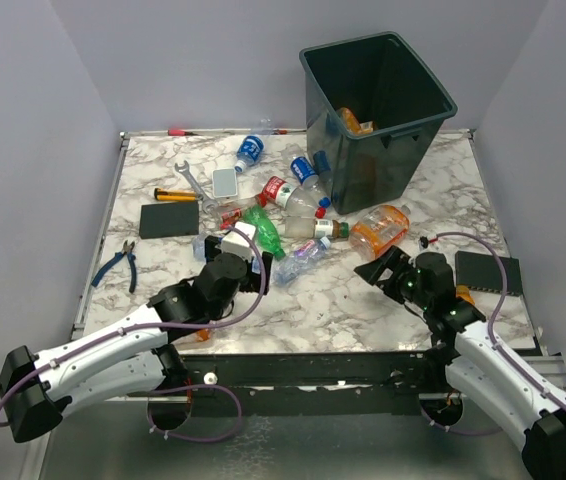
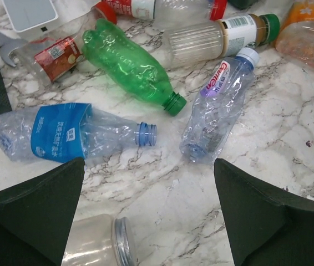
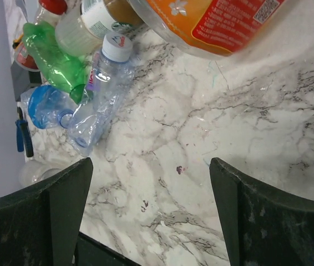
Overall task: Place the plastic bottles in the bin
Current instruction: Pick up the plastic bottle at the center of the board.
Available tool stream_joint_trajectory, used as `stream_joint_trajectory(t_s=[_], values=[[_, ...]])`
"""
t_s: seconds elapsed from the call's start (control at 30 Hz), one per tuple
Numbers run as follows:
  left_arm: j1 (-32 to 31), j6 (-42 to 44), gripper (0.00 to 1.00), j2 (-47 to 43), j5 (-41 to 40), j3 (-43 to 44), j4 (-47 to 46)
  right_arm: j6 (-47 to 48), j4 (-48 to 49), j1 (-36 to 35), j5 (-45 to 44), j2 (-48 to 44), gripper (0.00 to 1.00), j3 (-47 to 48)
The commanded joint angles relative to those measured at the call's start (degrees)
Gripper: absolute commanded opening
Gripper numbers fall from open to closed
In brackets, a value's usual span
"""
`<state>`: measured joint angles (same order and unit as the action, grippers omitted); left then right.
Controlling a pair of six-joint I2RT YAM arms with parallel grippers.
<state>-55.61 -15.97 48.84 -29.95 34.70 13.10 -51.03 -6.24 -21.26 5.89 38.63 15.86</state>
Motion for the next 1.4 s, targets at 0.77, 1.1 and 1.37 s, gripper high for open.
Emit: stream_joint_trajectory(t_s=[0.77, 1.1, 1.37], values=[[0.9, -104.5, 0.99, 2.2, -15.7, 5.4, 58.8, -0.6, 10.8, -9.7, 0.8, 5.5, 0.88, 1.0], [3.9, -102.2, 0.99, 4.3, -13.3, 1.3, 51.3, 0.1, 7.5, -9.7, 0.0, 2.1, 0.88, 1.4], [11.6, -92.1, 0.94, 9.1, -10.0, -2.0, 38.5, -0.1, 5.0, -9.8, 0.1, -0.3, 0.88, 1.8]])
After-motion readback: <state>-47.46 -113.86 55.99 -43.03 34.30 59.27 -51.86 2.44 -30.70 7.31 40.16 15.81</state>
